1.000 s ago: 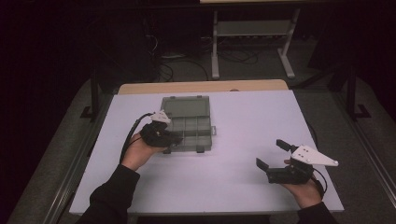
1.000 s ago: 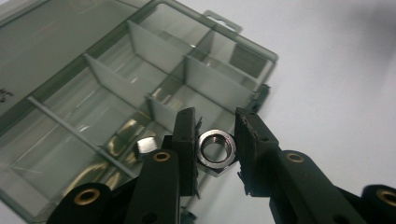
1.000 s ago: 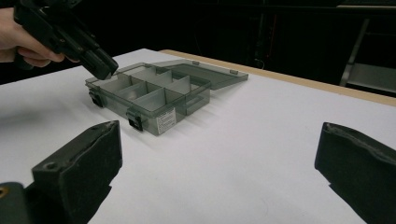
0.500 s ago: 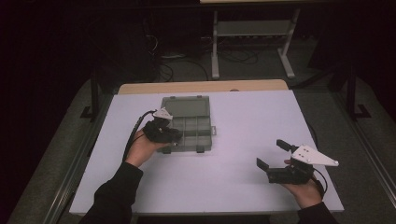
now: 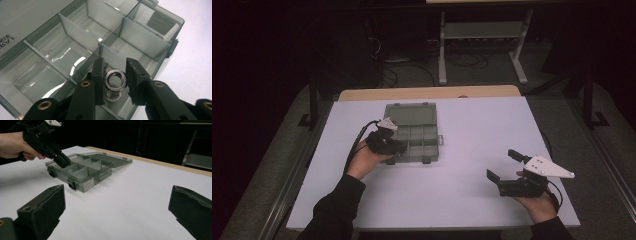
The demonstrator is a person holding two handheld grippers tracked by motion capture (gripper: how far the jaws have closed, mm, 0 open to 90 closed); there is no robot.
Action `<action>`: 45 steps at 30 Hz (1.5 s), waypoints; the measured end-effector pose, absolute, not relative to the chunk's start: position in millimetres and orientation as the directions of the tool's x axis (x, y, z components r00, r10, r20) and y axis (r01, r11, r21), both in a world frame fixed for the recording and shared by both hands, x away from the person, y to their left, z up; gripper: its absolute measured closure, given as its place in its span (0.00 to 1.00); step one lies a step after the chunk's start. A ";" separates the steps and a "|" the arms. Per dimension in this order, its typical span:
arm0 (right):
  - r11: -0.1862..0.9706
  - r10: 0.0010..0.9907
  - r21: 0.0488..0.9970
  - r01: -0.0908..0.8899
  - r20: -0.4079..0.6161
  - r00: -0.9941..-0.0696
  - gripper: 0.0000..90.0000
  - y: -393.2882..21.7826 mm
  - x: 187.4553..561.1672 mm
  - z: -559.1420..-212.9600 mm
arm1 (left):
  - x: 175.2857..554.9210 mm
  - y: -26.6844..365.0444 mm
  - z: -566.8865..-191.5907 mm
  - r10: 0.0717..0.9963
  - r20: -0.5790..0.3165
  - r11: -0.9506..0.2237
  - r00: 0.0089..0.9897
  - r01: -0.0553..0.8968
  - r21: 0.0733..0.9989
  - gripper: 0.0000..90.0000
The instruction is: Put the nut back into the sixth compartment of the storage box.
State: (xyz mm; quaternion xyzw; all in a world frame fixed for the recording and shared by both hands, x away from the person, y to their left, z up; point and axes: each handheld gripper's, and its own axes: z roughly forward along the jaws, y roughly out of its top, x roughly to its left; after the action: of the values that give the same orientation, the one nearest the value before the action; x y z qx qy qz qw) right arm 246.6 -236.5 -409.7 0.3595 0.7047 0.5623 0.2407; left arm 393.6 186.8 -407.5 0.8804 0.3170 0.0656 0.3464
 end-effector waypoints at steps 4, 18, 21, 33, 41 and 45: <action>0.107 0.777 0.966 0.236 0.067 -0.626 0.00 -236.6 246.4 -409.7 | 392.6 189.5 -402.8 0.612 -0.105 -0.537 0.784 0.509 0.672 0.57; 0.112 0.776 0.966 0.234 0.062 -0.628 0.00 -238.0 244.8 -410.9 | 383.2 189.4 -389.6 0.609 -0.103 -0.486 0.787 0.472 0.736 0.03; 0.116 0.774 0.965 0.234 0.060 -0.631 0.00 -237.4 244.2 -411.3 | 378.9 191.3 -387.2 0.601 -0.093 -0.483 0.794 0.453 0.750 0.00; 0.114 0.774 0.966 0.232 0.060 -0.631 0.00 -237.2 246.6 -410.2 | 345.8 213.0 -379.4 0.590 -0.092 -0.378 0.802 0.375 0.847 0.00; 0.121 0.773 0.965 0.233 0.056 -0.631 0.00 -235.4 245.1 -410.1 | 313.4 238.9 -381.8 0.608 -0.071 -0.309 0.791 0.319 0.896 0.00; 0.118 0.773 0.966 0.230 0.056 -0.631 0.00 -236.0 244.8 -410.2 | 298.6 250.2 -383.8 0.621 -0.073 -0.265 0.780 0.296 0.918 0.00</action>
State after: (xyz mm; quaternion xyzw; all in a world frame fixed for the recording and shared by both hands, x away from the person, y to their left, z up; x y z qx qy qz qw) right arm 244.8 -236.0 -410.2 0.3547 0.7076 0.5613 0.2419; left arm 298.6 250.2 -383.8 0.7804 0.2939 0.1530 0.5303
